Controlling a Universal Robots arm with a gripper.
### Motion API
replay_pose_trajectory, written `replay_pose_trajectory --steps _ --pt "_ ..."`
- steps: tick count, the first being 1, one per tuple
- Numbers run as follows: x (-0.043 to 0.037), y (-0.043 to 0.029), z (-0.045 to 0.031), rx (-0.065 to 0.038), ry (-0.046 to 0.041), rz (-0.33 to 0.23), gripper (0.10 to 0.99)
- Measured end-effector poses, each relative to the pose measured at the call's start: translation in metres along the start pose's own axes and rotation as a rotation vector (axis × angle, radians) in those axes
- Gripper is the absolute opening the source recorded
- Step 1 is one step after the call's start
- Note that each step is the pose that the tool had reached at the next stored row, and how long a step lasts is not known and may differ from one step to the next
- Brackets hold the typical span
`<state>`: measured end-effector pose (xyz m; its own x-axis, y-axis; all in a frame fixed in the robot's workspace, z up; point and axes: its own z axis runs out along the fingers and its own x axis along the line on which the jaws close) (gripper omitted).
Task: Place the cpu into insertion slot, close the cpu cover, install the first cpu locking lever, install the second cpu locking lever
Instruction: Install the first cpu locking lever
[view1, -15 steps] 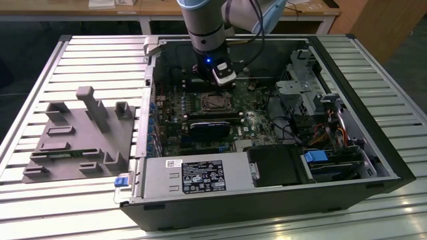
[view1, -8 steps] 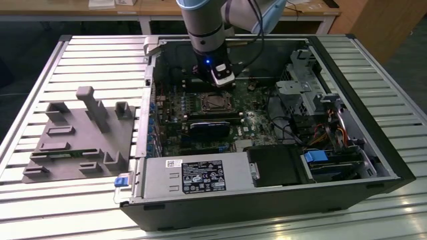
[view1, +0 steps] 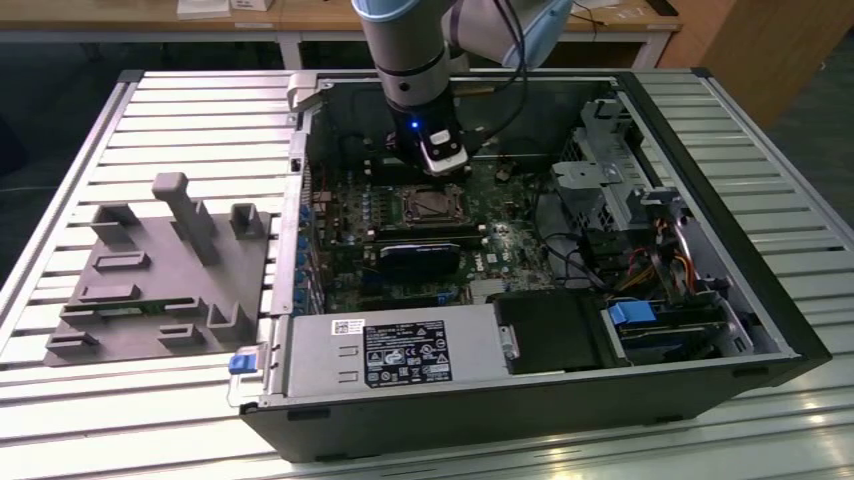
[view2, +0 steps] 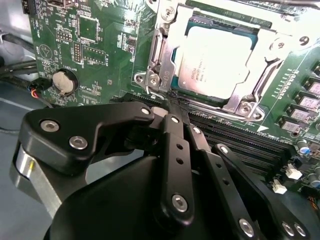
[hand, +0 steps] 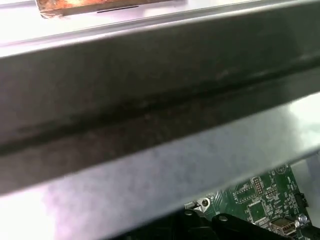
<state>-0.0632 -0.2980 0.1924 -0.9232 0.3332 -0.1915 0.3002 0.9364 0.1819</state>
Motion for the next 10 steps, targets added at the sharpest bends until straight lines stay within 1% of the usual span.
replay_pose_trajectory --steps 2,5,10 --pt "0.0 0.0 0.0 0.0 0.0 0.0 0.102" --pt "0.0001 0.0 0.0001 -0.005 0.0013 0.002 0.102" --pt "-0.0001 0.0002 -0.0007 -0.005 0.0014 0.002 0.102"
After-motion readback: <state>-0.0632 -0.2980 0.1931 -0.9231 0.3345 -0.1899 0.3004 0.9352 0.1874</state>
